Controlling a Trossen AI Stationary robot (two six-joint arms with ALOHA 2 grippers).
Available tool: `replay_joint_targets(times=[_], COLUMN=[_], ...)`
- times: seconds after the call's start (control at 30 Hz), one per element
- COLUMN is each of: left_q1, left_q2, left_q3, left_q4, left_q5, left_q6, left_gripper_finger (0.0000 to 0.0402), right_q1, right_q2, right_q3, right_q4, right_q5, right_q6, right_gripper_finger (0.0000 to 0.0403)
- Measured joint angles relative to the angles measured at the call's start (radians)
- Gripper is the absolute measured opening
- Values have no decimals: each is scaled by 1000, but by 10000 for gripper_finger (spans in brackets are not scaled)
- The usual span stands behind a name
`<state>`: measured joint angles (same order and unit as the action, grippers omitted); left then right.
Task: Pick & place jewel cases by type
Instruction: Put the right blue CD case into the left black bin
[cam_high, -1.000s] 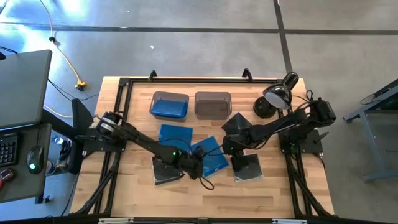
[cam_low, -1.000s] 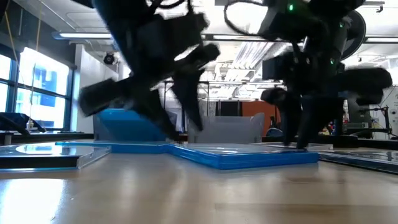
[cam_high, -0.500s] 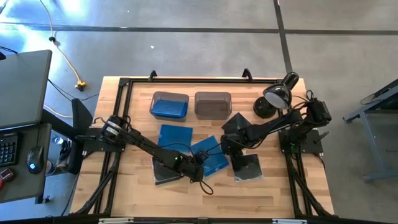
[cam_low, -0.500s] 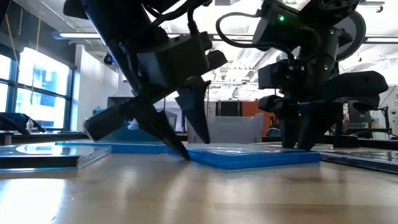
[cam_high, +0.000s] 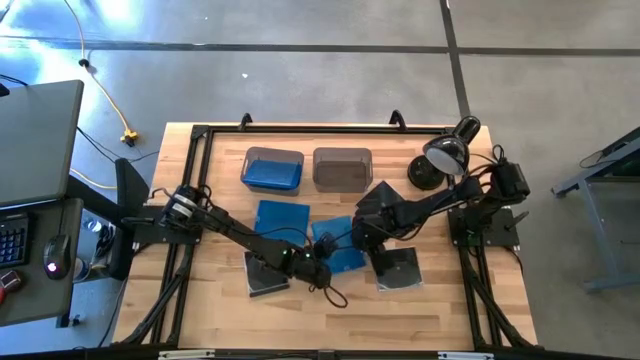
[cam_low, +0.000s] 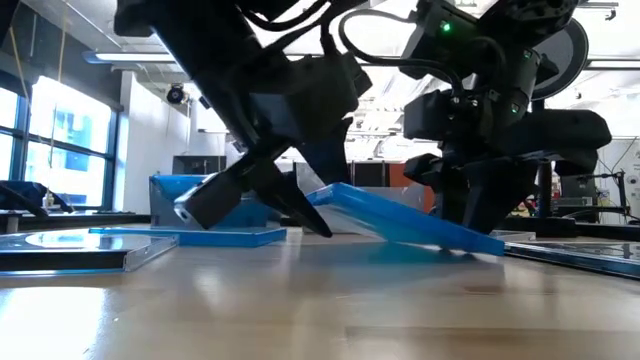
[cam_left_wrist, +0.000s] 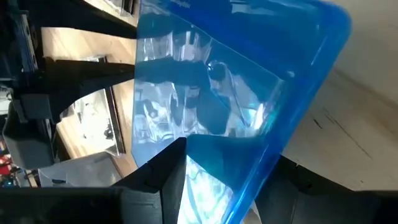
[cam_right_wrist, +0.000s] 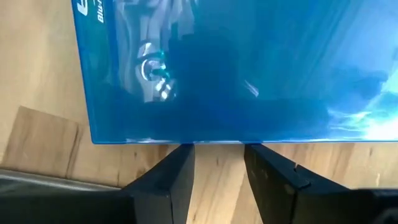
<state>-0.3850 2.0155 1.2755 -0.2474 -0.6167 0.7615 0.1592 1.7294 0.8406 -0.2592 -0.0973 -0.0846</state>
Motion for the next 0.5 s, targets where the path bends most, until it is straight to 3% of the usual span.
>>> replay_joint_targets(times=[0.23, 0.5], left_q1=[-1, -13], left_q2=[0, 0], left_q3=[0, 1], left_q4=[27, 15], left_q5=[-8, -118], left_q6=[-3, -7], left_gripper_finger=[154, 154], right_q1=[13, 15], right_q2=[2, 2], right_q3=[0, 0], right_q4=[35, 39], right_q5=[-14, 2], right_q6=[8, 32], right_gripper_finger=[138, 138])
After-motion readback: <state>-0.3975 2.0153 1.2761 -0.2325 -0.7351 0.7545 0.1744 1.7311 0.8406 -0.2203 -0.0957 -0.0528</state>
